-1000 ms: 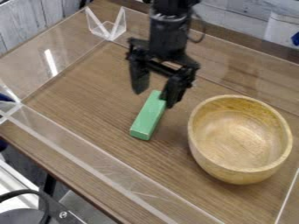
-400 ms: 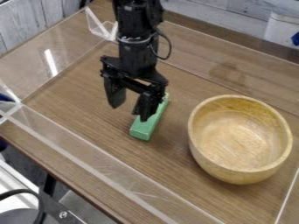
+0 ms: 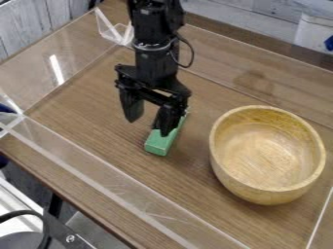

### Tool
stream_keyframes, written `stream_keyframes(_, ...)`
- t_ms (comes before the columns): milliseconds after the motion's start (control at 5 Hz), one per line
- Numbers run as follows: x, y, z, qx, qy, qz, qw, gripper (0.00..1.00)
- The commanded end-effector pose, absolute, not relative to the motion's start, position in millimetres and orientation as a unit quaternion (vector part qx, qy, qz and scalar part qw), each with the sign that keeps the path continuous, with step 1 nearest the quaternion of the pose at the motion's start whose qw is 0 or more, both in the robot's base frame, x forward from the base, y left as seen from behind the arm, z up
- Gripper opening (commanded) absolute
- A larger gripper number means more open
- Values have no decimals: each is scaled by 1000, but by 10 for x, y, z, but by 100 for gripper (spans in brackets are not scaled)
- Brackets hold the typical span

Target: Put the green block in the brown bowl

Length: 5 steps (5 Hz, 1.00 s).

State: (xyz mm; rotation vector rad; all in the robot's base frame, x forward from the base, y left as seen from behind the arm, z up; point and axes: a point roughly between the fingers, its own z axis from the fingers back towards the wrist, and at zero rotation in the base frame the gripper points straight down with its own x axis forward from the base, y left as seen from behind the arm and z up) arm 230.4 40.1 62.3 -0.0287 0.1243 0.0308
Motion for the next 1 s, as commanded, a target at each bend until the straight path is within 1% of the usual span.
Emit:
stream_keyframes(0,2383,371,695,-14,39,13,999,100)
stream_keyframes(800,2399,321,632,-20,33,16,999,100)
